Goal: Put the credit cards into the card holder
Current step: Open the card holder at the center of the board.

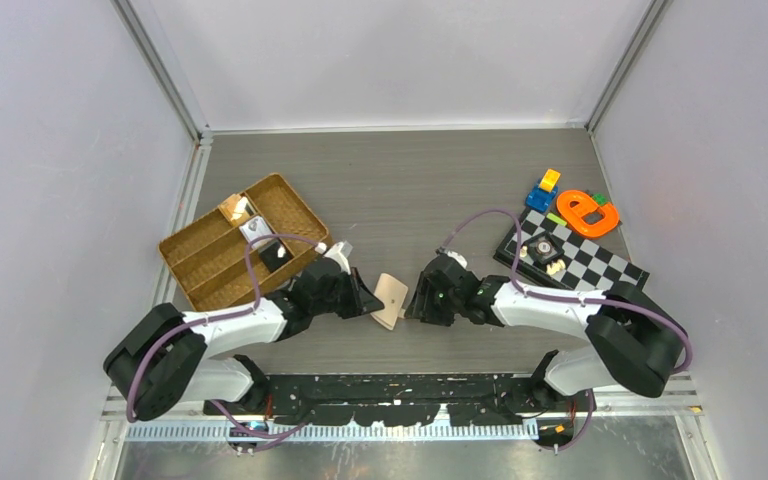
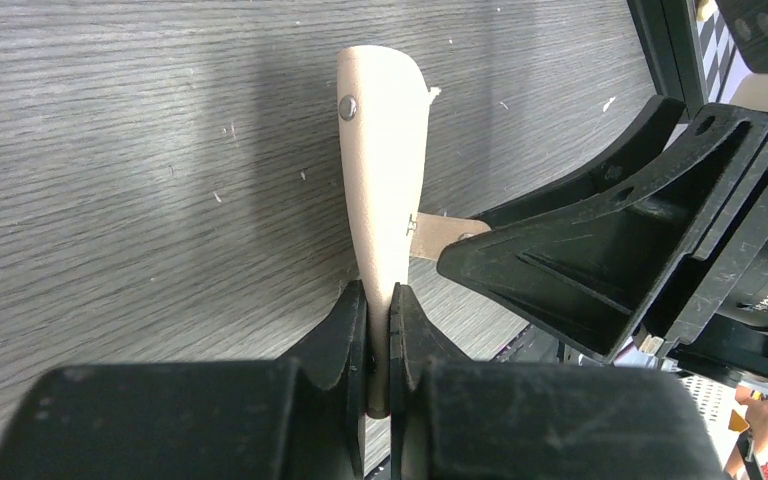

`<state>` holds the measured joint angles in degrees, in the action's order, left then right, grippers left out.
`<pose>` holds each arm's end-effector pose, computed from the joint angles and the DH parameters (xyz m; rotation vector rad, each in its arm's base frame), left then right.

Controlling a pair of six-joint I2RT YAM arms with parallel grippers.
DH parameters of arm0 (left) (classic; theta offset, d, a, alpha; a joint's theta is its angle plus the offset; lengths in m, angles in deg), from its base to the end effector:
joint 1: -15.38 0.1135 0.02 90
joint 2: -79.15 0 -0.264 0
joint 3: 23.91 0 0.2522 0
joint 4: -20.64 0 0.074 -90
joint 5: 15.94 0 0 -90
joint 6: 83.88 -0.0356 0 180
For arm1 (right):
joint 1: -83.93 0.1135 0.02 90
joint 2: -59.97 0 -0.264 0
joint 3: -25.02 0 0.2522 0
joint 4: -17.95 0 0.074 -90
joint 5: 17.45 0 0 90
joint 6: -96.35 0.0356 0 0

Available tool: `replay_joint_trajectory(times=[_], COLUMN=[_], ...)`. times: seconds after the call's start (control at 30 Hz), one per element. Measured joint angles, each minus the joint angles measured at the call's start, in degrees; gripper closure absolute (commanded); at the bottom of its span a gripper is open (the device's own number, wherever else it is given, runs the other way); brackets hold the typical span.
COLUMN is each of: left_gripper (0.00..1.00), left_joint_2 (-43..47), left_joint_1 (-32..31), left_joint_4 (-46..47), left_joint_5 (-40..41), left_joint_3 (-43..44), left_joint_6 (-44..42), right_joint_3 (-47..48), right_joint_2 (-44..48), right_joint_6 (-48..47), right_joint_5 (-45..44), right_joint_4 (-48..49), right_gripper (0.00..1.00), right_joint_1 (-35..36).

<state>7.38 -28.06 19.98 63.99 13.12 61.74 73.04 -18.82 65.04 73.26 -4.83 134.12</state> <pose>0.1653 -0.1651 0.1574 -0.1477 2.4242 -1.0914 0.1600 0.1927 0.1553 0.1938 2.6813 0.7298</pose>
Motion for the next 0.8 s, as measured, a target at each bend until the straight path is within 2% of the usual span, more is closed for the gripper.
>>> replay_joint_trajectory(times=[0.13, 0.17, 0.27, 0.37, 0.43, 0.53, 0.63, 0.8], left_gripper=[1.00, 0.96, 0.76, 0.51, 0.38, 0.29, 0.23, 0.21], left_joint_2=[-0.83, -1.03, -1.64, -1.86, -1.84, -1.81, -1.42, 0.74], left_joint_1=[0.00, 0.00, 0.00, 0.00, -0.02, -0.02, -0.04, -0.04], left_joint_4=[0.63, 0.81, 1.36, 1.16, -0.33, -4.02, -8.57, -10.80], left_joint_5=[-0.02, -0.04, -0.22, -0.07, 0.39, 1.44, 2.29, 2.34], left_joint_3=[-0.02, -0.02, -0.02, 0.00, 0.31, 1.64, 4.31, 6.95], left_joint_6=[0.13, 0.22, 0.74, 0.50, -0.61, -2.60, -5.22, -8.00], right_joint_3=[0.07, 0.13, 0.76, 1.75, 2.32, 2.93, 3.58, 4.46], right_joint_2=[-0.02, -0.02, -0.02, 0.33, 1.79, 5.44, 9.51, 11.61], right_joint_6=[-0.15, -0.13, -0.72, -1.53, -2.05, -2.84, -3.30, -3.67], right_joint_5=[-1.01, -1.18, -1.75, -2.43, -3.28, -4.50, -5.46, -5.99], right_joint_4=[-0.15, -0.33, -1.36, -3.17, -5.18, -7.85, -10.25, -12.35], right_gripper=[0.69, 0.75, 0.90, 0.99, 0.99, 1.00, 0.99, 1.00], right_joint_1=[0.00, 0.00, 0.00, 0.00, 0.00, 0.00, 0.00, 0.00])
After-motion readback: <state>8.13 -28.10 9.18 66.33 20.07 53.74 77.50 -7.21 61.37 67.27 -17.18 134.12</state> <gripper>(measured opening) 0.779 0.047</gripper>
